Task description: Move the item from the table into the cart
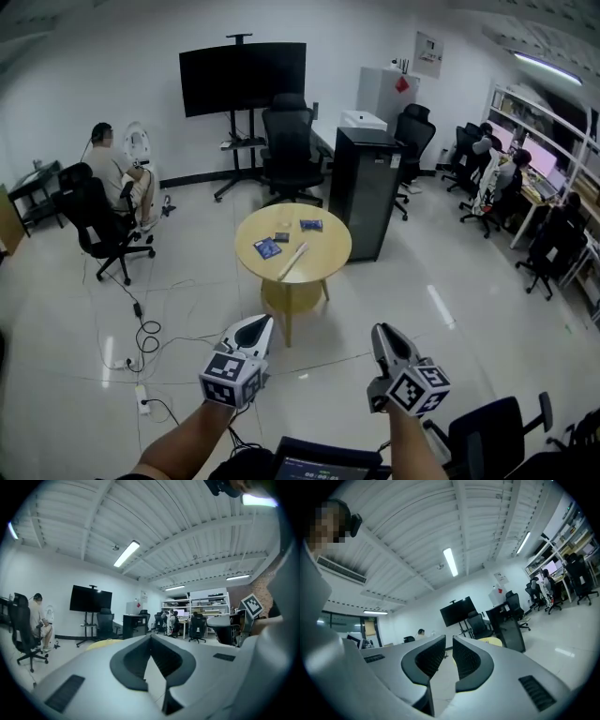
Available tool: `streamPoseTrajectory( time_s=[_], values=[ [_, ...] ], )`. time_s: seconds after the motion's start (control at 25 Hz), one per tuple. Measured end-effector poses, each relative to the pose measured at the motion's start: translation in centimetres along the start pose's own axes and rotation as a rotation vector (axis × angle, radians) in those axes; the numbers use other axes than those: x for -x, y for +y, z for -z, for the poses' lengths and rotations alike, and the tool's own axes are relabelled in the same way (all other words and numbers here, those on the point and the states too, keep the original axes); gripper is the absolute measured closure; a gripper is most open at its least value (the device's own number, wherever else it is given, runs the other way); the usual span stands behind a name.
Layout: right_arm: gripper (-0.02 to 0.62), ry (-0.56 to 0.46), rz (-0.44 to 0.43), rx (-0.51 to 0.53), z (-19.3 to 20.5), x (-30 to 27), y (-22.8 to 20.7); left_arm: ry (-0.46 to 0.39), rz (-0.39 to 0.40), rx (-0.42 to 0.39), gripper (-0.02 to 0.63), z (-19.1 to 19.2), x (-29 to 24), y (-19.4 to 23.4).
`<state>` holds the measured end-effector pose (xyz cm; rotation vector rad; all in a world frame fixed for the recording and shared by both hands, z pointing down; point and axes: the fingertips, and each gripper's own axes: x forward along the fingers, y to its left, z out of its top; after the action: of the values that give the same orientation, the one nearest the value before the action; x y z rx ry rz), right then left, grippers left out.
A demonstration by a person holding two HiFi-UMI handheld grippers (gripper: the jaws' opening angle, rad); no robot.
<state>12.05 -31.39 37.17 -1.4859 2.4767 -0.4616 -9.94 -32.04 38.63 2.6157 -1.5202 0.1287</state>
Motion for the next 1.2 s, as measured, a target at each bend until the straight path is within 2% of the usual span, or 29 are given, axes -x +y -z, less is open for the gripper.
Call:
streamPoseTrajectory(
  time_s=[0.12, 0.28, 0.36, 0.52, 0.6, 0.68, 0.92, 1.2],
  values=[
    [0.548, 0.022, -0.043, -0.040, 0.1, -5.0, -1.4, -0.002, -0.065, -0.003, 0.591, -1.1, -2.2, 3.2],
    [0.547, 0.071, -0.097, -0.034, 1.1, -12.8, -2.4, -0.001, -0.117, 0.005, 0.591, -1.2, -6.2, 8.6],
    [0.488, 0.089, -0.114, -0.033, 1.7, -16.7, -2.9, 0.005, -0.131, 0.008, 0.591, -0.8, -8.4, 11.5],
    [0.488, 0.116, -0.113, -0.018, 2.8, -25.6, -3.1, -0.016, -0.164, 0.023, 0.591, -1.5, -12.7, 18.9],
    [0.488, 0.135, -0.109, -0.013, 3.4, -30.5, -2.8, -0.018, -0.172, 0.016, 0.591, -2.1, -14.8, 23.0],
    [0.432, 0.156, -0.102, -0.004, 4.0, -35.6, -2.9, -0.016, -0.178, 0.007, 0.591, -2.6, -17.2, 27.1],
    [0.430, 0.211, -0.073, -0.010, 7.0, -49.7, -4.2, 0.023, -0.162, -0.017, 0.591, -1.1, -25.0, 38.0],
    [0.416, 0.268, -0.081, -0.011, 7.3, -62.7, -8.6, 0.045, -0.183, 0.025, 0.588, -1.3, -34.9, 45.1]
  ],
)
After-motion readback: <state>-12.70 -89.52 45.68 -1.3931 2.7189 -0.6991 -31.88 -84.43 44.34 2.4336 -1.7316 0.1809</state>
